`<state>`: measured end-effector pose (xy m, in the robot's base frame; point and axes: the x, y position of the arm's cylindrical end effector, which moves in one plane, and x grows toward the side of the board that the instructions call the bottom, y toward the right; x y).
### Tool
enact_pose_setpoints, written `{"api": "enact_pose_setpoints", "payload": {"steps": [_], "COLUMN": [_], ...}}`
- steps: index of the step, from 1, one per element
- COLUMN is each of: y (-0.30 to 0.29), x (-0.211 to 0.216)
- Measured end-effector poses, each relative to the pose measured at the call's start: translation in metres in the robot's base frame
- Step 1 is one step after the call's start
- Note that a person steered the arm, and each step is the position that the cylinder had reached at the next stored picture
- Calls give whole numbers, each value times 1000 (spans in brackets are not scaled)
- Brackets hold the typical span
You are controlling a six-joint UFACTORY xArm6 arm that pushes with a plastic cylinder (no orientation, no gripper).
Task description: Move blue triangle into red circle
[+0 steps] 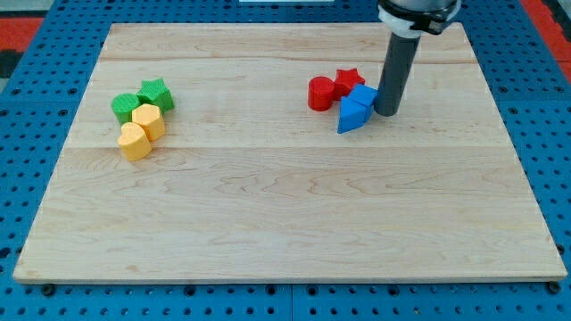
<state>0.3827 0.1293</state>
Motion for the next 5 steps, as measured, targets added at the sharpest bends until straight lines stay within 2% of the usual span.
{"api": "enact_pose_setpoints", "payload": {"steps": [1,2,4,5], "y": [22,4,-49,-54], "x": [22,50,16,27]}}
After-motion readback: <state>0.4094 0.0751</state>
